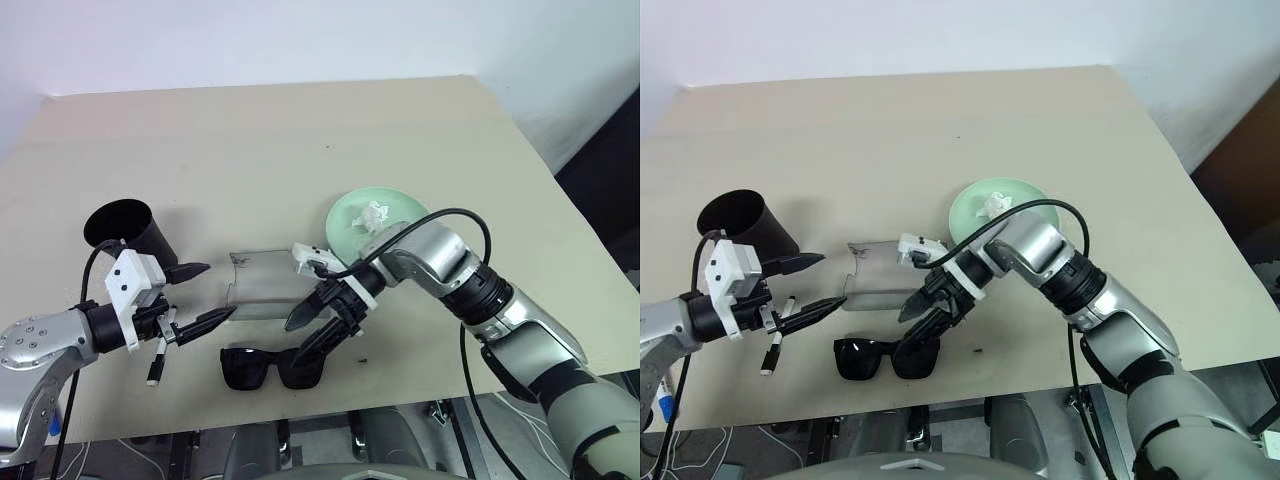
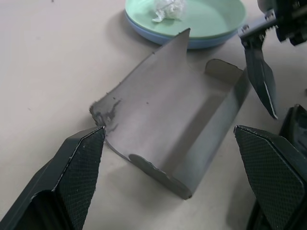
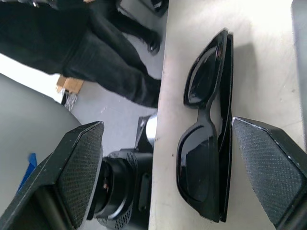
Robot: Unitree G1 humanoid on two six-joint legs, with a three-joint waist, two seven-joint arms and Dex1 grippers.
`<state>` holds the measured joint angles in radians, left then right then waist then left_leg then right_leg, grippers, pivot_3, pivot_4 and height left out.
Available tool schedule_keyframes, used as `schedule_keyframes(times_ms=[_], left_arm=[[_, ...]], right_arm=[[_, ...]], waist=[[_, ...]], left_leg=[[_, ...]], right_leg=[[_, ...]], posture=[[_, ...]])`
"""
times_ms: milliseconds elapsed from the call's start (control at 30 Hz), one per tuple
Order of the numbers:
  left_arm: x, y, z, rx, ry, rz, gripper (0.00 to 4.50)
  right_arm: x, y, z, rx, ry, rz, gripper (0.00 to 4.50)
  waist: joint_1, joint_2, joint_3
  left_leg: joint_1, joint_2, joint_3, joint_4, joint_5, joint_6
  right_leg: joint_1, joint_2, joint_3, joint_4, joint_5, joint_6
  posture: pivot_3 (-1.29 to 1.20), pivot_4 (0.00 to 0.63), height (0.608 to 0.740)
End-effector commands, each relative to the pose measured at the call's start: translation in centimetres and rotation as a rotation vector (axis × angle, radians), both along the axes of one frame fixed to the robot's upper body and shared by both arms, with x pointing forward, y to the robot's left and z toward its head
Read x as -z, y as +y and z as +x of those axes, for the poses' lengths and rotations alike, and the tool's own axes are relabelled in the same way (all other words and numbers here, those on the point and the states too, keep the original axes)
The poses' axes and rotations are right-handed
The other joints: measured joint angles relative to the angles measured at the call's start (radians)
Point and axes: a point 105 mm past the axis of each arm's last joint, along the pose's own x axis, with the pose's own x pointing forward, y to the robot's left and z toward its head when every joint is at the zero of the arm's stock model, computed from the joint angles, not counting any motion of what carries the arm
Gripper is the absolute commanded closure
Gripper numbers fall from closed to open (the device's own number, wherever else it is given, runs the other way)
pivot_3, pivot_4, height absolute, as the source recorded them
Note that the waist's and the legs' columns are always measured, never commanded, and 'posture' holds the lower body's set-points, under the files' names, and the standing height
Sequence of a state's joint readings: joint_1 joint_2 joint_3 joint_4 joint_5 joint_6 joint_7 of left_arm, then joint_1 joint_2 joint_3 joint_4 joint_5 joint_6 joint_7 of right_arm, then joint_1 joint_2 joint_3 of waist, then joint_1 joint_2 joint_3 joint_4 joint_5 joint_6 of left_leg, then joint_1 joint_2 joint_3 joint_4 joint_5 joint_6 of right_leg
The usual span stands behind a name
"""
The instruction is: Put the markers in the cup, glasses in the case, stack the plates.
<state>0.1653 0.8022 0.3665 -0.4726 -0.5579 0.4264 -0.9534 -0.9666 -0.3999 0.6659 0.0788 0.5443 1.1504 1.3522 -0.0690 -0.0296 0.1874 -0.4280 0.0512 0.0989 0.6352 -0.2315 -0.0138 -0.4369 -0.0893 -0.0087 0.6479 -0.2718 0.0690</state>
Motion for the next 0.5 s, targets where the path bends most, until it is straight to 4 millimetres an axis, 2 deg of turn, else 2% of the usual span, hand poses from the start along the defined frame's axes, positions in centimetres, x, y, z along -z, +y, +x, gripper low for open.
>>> schedule_keyframes(times_ms=[33,500], left_arm=[[-0.2,-0.3,-0.1,0.018,-0.022,0.016,0.00],[0.5,-0.6,-0.6,0.019,-0.009,0.019,0.00]], right_arm=[[-0.1,1.0,-0.1,-0.037,-0.018,-0.015,0.01],[1.1,2.4,-0.2,-0.087,-0.007,-0.058,0.01]], waist=[[0.000,0.000,0.000],[-0.001,0.000,0.000]], left_leg=[[0.000,0.000,0.000,0.000,0.000,0.000],[0.001,0.001,0.003,0.000,0.000,-0.001]], right_leg=[[0.000,0.000,0.000,0.000,0.000,0.000],[-0.002,-0.001,-0.001,0.002,0.002,-0.001]], posture=[[0.00,0.150,0.735],[0.00,0.150,0.735]])
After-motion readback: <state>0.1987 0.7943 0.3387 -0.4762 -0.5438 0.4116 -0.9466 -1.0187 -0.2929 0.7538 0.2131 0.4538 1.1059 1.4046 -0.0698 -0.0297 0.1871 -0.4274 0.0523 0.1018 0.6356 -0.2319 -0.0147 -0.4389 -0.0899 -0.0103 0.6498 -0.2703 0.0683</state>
